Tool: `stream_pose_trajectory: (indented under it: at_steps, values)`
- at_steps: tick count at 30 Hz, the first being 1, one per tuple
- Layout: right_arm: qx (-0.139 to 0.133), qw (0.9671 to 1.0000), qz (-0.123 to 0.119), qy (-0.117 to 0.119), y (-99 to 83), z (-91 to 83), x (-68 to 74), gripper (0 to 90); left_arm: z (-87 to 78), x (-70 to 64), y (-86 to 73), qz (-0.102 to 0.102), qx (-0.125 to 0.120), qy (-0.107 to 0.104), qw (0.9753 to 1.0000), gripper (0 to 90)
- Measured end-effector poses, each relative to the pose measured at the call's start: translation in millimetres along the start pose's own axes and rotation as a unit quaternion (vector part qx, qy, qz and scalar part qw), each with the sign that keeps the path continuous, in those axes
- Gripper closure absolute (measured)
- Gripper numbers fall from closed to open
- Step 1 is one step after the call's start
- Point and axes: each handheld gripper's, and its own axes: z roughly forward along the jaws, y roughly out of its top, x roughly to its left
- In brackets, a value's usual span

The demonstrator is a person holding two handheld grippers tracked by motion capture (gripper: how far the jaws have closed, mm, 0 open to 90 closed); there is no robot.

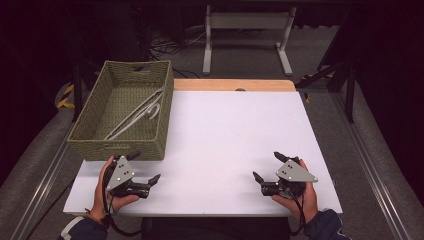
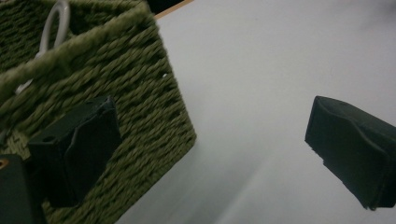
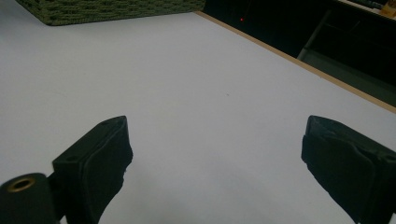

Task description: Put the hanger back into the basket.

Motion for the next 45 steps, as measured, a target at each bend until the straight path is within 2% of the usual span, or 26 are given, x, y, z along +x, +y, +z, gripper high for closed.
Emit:
stream_pose_trajectory:
  at_steps: [1, 4, 6, 14, 18, 25, 35, 45]
  values:
    - [0.000, 1.0000, -0.001, 0.000, 0.0, -0.1, 0.0, 8.5, -1.9, 1.8, -1.8, -0.003, -0.001, 0.003, 1.0000, 3.5]
    - [-0.001, 1.0000, -0.002, -0.001, -0.4, -0.4, -0.1, 8.5, -8.5, 7.5, -7.6, -0.038, -0.012, 0.004, 0.9992, 3.5]
    - [-0.002, 1.0000, -0.001, 0.001, -1.1, -0.4, 0.1, 8.5, -10.1, 9.6, -9.1, -0.049, -0.015, 0.004, 0.9987, 3.5]
    - [-0.005, 1.0000, 0.000, 0.001, -1.2, -1.3, -1.7, 8.8, -8.6, 6.7, -8.6, -0.040, -0.012, 0.004, 0.9991, 3.2]
    - [-0.006, 1.0000, 0.001, -0.001, -0.8, -2.1, -1.5, 9.0, -10.4, 5.6, -8.0, -0.043, -0.023, 0.001, 0.9988, 3.0]
    - [-0.006, 1.0000, 0.003, 0.004, -0.3, -0.9, -0.1, 8.9, -9.9, 3.8, -7.1, -0.039, -0.024, -0.002, 0.9989, 2.7]
    - [-0.005, 0.9999, 0.011, 0.012, -0.3, -0.8, -2.7, 8.4, -8.3, 2.3, -6.6, -0.038, -0.017, -0.003, 0.9991, 2.7]
    - [0.000, 0.9999, 0.006, 0.013, -1.9, 0.7, -2.9, 8.1, -6.2, 4.3, -8.1, -0.036, -0.011, -0.001, 0.9993, 2.5]
